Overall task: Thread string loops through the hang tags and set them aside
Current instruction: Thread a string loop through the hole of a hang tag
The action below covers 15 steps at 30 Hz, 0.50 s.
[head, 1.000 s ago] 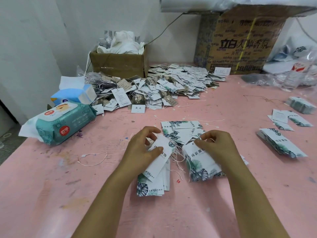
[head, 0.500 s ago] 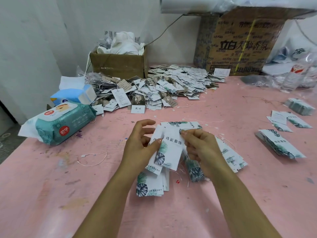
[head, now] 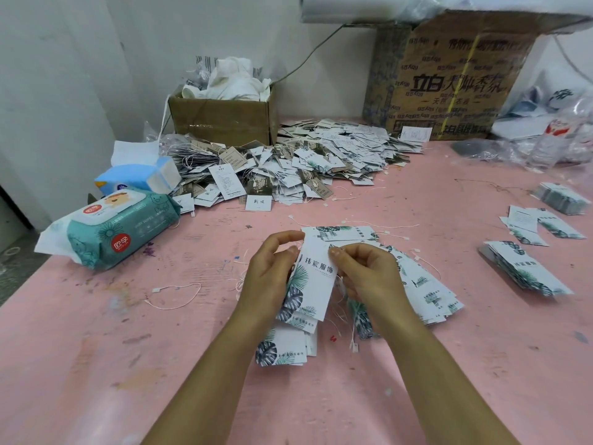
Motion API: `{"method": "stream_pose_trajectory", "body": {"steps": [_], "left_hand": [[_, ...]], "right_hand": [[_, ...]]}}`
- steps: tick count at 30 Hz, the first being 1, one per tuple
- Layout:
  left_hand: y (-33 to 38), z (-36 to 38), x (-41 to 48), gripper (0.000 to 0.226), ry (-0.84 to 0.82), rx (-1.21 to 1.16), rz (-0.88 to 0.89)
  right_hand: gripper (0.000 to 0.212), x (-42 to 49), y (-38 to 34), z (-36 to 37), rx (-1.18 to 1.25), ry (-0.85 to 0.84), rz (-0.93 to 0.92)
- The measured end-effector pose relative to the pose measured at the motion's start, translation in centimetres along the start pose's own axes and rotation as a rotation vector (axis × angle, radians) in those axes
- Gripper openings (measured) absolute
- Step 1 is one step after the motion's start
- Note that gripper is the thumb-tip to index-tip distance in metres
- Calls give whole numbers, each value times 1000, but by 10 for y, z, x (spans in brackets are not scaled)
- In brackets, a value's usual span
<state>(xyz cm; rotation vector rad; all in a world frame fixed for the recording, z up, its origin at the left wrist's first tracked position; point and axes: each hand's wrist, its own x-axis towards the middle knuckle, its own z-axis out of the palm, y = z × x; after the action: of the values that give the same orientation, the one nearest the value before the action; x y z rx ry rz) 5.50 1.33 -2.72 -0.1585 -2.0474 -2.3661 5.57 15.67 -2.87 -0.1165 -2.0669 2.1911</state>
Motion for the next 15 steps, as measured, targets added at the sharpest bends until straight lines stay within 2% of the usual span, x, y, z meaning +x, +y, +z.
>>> {"method": "stream_pose_trajectory", "body": {"steps": [2,7,10,15], "left_hand": [[0,-1,1,9,5,-37,-24],[0,-2,1,13,39,-47,-45],[0,-1,1,17,48,-30,-35],[1,1,1,19,75,24,-7]], "right_hand": [[18,-1,-1,-1,-15,-14,-12],[19,-3,-4,0,-20,-76,-19],[22,-3,-5,-2,15,-35,-44],[34,-3,-5,-8,-160,26,-343]]}}
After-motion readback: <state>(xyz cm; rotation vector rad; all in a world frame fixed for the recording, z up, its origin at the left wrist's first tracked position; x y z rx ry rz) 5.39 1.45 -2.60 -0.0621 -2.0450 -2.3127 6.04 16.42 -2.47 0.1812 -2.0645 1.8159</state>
